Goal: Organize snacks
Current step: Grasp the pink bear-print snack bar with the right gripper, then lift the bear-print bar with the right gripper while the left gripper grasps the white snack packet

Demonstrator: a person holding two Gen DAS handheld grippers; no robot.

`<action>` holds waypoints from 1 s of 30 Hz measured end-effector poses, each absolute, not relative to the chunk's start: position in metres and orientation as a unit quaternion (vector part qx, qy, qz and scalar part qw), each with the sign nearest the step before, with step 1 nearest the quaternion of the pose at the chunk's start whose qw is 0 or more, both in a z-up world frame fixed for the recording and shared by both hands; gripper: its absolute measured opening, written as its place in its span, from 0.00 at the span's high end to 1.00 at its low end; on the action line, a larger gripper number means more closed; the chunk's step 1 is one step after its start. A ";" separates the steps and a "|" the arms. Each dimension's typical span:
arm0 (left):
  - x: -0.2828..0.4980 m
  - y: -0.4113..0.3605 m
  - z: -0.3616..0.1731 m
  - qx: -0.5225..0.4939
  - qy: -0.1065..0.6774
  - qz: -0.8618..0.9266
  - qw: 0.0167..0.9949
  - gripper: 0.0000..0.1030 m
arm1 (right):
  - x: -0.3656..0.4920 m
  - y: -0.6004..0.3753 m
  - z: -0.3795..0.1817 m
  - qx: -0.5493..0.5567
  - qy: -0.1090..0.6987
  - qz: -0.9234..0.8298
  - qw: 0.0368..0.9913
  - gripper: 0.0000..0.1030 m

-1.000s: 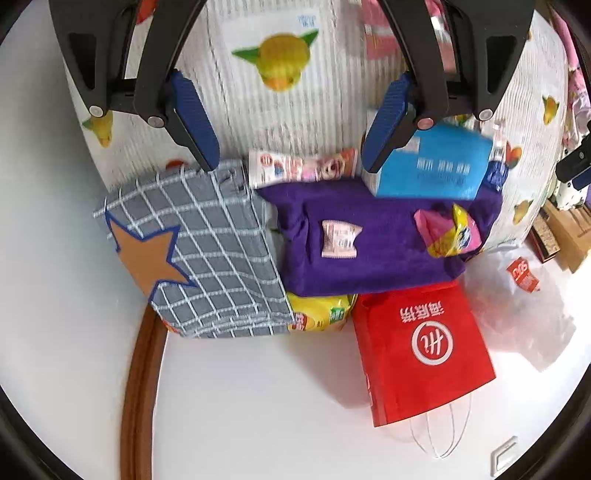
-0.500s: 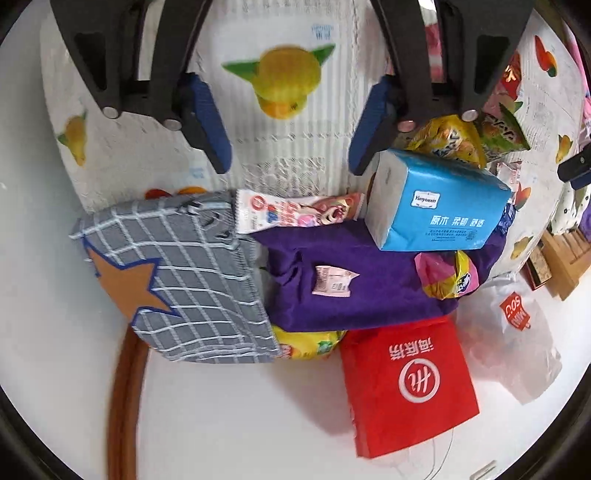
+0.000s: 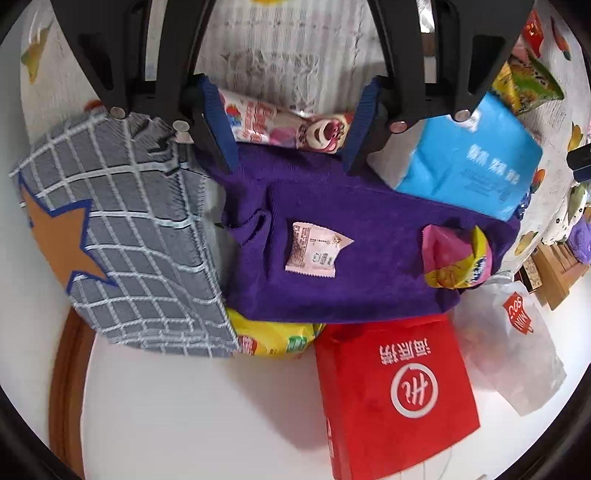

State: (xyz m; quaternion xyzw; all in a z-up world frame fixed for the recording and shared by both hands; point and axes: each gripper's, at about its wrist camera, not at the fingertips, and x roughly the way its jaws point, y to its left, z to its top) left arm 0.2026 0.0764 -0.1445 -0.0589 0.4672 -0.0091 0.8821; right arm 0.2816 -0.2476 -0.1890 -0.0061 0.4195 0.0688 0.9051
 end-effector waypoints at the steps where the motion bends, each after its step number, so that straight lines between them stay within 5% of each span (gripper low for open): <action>1: 0.204 0.077 -0.146 -0.059 0.469 -0.009 0.881 0.21 | 0.283 -0.248 -0.192 -0.004 0.429 0.070 0.900 0.47; 18: 0.197 0.088 -0.152 -0.072 0.474 -0.015 0.877 0.21 | 0.235 -0.230 -0.210 -0.011 0.492 0.145 0.858 0.48; 20: 0.194 0.088 -0.151 -0.072 0.472 -0.015 0.879 0.21 | 0.230 -0.229 -0.212 -0.021 0.487 0.131 0.863 0.53; 22: 0.192 0.088 -0.152 -0.073 0.471 -0.015 0.879 0.21 | 0.223 -0.230 -0.213 -0.044 0.470 0.093 0.877 0.79; 30: 0.179 0.083 -0.155 -0.067 0.474 -0.021 0.878 0.21 | 0.189 -0.255 -0.211 -0.026 0.463 0.052 0.885 0.81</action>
